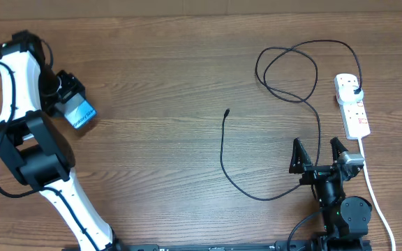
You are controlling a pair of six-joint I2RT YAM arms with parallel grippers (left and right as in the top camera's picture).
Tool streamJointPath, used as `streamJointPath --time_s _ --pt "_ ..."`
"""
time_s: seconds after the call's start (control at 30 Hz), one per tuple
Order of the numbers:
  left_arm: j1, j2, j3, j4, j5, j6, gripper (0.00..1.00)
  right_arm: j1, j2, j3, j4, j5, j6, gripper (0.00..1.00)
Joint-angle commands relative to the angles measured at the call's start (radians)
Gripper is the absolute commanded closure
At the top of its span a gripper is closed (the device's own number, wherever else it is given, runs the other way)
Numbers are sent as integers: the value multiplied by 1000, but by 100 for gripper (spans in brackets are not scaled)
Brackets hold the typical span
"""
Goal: Plug charger to phone and switch on socket
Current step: 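Lift the phone with the left gripper and carry it forward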
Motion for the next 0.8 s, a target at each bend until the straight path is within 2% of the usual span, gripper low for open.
streamJointPath --time_s 0.0,0.3,0.77 --pt "-49 1 87 -27 31 16 25 5 -8 -11 3 13 3 0" --pt "-152 1 148 -44 134 15 25 5 -8 -11 3 13 3 0" --pt "-300 1 149 -40 364 -8 33 5 -8 -11 3 13 3 0"
